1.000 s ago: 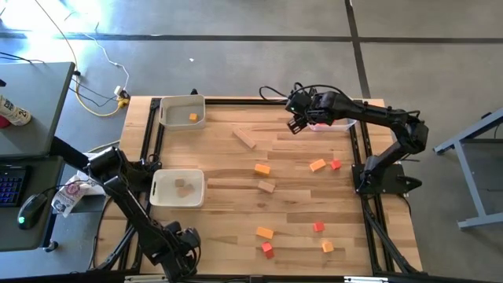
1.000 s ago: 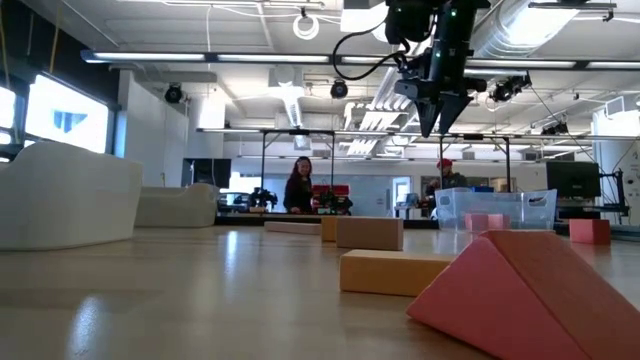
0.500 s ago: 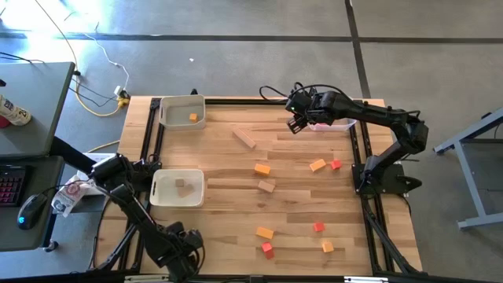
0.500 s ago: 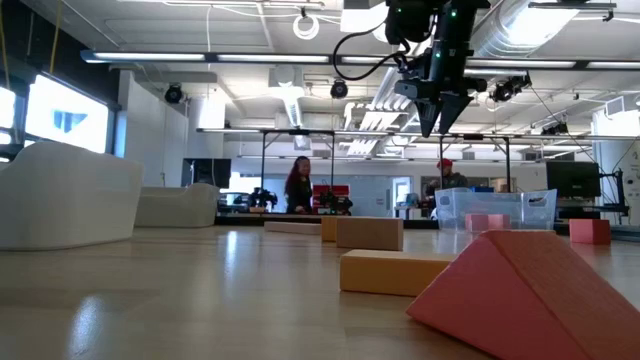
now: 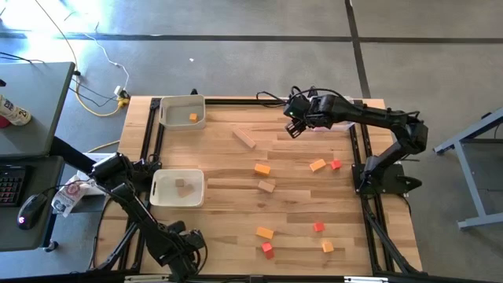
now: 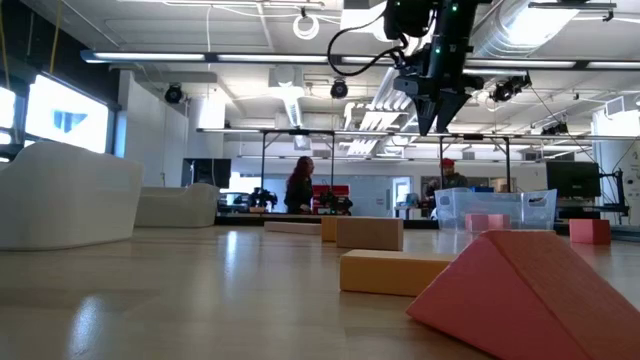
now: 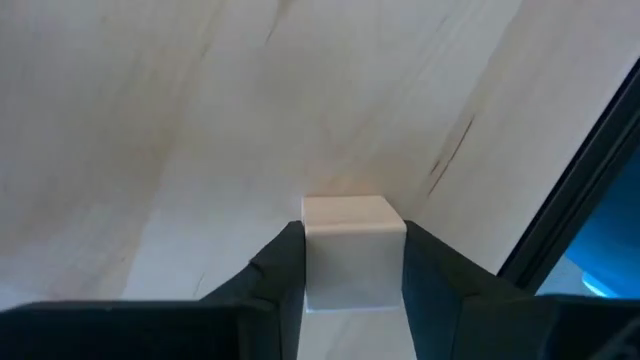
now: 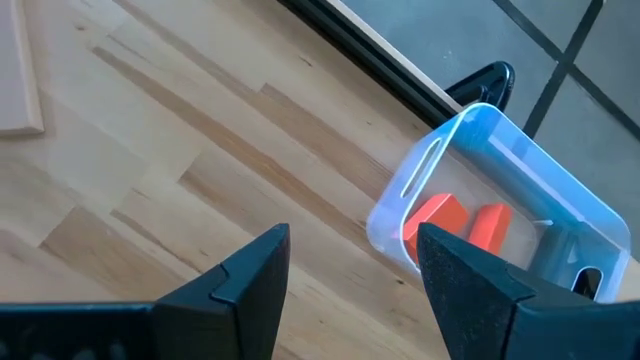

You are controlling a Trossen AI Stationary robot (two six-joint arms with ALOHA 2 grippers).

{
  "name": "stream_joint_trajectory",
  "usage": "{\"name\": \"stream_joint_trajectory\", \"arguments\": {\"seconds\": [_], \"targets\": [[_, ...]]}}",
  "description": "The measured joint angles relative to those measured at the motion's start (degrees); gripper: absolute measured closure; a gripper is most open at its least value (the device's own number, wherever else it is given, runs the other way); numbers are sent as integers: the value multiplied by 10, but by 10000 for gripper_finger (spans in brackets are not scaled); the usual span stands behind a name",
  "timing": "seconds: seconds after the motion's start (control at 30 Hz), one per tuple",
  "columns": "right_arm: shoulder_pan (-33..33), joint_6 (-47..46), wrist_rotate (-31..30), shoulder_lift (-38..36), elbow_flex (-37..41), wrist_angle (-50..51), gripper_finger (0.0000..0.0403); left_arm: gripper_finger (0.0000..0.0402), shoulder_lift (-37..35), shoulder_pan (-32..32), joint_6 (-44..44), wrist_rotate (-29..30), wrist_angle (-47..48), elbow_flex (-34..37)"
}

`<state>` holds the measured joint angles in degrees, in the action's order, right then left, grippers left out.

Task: Sort & place blocks by color
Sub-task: Put the brown block into the white bin

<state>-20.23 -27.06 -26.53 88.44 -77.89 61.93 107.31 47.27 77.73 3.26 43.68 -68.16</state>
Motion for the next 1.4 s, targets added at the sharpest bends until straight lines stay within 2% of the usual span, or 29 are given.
{"name": "stream_joint_trajectory", "arguments": {"seconds": [0.23, 0.43, 0.67, 0.97, 1.23, 1.4], "targets": [[29, 26, 2, 0, 0, 2, 197, 299, -22, -12, -33, 19, 7, 0], [62, 51, 7, 0, 0, 17, 197, 289, -72, -30, -34, 60, 81, 0], [82, 61, 72, 0, 0, 59, 197, 293, -133, -58, -49, 113, 163, 0], [106, 66, 132, 0, 0, 55, 197, 293, -217, -107, -65, 186, 278, 0], [125, 65, 135, 0, 0, 48, 197, 293, -272, -152, -70, 229, 377, 0], [137, 66, 146, 0, 0, 49, 197, 293, -292, -187, -104, 227, 378, 24]]}}
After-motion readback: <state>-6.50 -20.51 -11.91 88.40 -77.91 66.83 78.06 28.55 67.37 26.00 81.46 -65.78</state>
